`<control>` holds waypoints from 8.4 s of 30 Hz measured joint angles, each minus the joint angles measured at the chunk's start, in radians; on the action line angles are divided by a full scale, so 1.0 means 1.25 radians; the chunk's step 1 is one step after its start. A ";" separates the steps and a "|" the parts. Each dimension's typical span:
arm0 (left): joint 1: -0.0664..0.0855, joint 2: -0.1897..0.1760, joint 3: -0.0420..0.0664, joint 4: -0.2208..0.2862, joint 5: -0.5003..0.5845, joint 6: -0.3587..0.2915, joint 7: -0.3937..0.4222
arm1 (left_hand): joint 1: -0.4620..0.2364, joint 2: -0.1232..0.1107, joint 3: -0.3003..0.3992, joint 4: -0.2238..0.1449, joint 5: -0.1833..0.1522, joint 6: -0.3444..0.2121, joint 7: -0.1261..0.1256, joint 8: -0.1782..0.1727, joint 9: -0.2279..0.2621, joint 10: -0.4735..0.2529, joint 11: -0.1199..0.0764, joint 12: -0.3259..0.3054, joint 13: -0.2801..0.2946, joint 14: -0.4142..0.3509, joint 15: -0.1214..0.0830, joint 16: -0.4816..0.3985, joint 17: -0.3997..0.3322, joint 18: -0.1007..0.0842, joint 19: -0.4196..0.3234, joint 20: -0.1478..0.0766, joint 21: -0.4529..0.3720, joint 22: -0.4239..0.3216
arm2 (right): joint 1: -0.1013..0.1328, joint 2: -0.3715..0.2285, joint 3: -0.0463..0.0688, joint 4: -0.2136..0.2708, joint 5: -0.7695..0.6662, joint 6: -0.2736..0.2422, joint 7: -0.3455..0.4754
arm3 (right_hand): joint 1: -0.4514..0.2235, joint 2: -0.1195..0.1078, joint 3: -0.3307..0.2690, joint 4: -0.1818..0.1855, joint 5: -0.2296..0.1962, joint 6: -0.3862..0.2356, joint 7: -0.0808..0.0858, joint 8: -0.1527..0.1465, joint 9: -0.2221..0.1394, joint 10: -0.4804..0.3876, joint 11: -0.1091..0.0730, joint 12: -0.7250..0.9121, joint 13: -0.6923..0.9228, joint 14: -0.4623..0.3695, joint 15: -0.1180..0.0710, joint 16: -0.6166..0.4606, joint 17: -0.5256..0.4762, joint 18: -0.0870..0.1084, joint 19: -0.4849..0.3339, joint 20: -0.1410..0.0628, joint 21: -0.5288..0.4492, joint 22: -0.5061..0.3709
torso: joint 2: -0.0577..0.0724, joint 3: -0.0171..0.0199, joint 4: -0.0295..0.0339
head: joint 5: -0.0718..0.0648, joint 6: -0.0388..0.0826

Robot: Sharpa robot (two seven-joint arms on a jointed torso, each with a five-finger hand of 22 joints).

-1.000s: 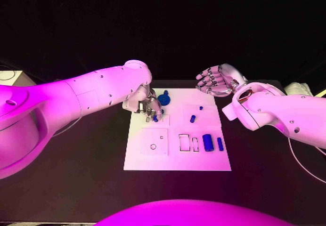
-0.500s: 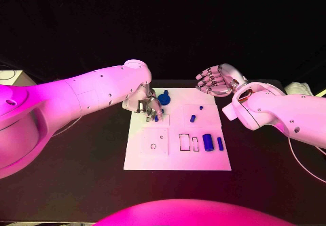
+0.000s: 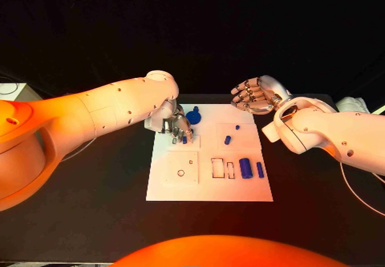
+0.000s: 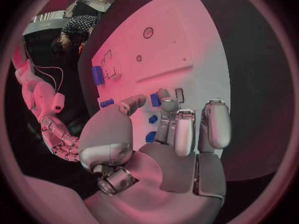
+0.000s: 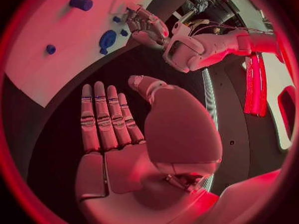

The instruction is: Assemble the parts on the task board

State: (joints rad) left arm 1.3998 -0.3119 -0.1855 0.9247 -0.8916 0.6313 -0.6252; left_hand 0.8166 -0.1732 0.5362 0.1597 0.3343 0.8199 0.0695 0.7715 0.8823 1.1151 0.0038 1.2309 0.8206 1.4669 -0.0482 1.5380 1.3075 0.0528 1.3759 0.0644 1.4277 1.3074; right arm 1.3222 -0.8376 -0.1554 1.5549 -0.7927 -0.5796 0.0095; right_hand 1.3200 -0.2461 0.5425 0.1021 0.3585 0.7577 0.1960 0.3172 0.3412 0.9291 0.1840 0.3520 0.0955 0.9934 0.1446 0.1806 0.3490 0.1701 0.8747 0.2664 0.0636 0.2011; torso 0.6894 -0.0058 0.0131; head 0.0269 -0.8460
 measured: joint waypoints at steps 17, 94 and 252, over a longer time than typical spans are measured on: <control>-0.009 -0.061 0.022 0.078 -0.011 -0.034 0.001 | 0.048 0.014 -0.031 0.021 0.000 -0.011 0.010 -0.024 -0.003 -0.028 0.007 -0.017 -0.030 0.000 0.000 -0.013 0.000 0.000 -0.015 0.000 -0.020 -0.006 | -0.003 0.000 0.000 -0.012 0.000 0.003 0.001 | -0.003 0.003 -0.002 -0.002 0.000 0.000 0.000 0.000 -0.001 0.000 0.000 0.000 -0.003 0.003 0.003 0.000 -0.002 0.000 -0.007 0.001 0.000 -0.007 | -0.003 -0.0011 0.0010 | -0.004 0.012; -0.003 -0.036 0.072 -0.087 -0.088 -0.261 0.093 | 0.247 0.029 -0.188 0.105 -0.060 -0.056 0.050 -0.169 -0.246 -0.055 0.049 -0.034 -0.088 -0.001 0.041 -0.025 0.000 0.013 -0.020 0.034 -0.031 -0.015 | -0.011 -0.008 0.000 -0.035 0.011 -0.014 0.032 | -0.003 0.003 0.000 -0.004 0.003 0.000 0.000 0.000 -0.004 0.000 0.000 0.000 -0.011 0.003 0.003 -0.006 -0.007 0.000 -0.016 0.004 0.000 -0.016 | 0.002 -0.0137 -0.0014 | 0.008 0.064; -0.035 -0.205 -0.007 0.275 -0.060 -0.366 0.033 | 0.153 0.006 0.256 -0.036 0.009 -0.020 0.003 0.037 -0.091 0.100 -0.020 0.007 0.020 0.000 -0.014 -0.004 0.000 0.012 0.047 -0.021 0.019 0.000 | -0.010 -0.012 -0.001 -0.036 0.007 0.015 0.043 | -0.019 0.002 0.009 -0.017 0.050 0.009 0.002 0.000 -0.012 0.000 0.000 0.003 -0.024 0.003 0.003 -0.025 -0.024 0.000 -0.024 0.007 0.000 -0.049 | -0.015 -0.0165 0.0172 | 0.015 0.012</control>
State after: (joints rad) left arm 1.3562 -0.5678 -0.1939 1.2683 -0.9661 0.1740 -0.5838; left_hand 1.0078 -0.1659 0.8557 0.1143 0.3451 0.7946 0.0728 0.8182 0.7687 1.2405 -0.0212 1.2393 0.8462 1.4668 -0.0658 1.5334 1.3073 0.0683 1.4349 0.0378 1.4513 1.3078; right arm 1.3097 -0.8527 -0.1564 1.5095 -0.7838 -0.5612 0.0632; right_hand 1.2962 -0.2435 0.5537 0.0803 0.4205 0.7691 0.1991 0.3173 0.3260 0.9289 0.1841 0.3559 0.0649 0.9968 0.1481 0.1498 0.3184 0.1702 0.8441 0.2757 0.0636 0.1396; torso 0.6710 -0.0265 0.0346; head 0.0459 -0.8316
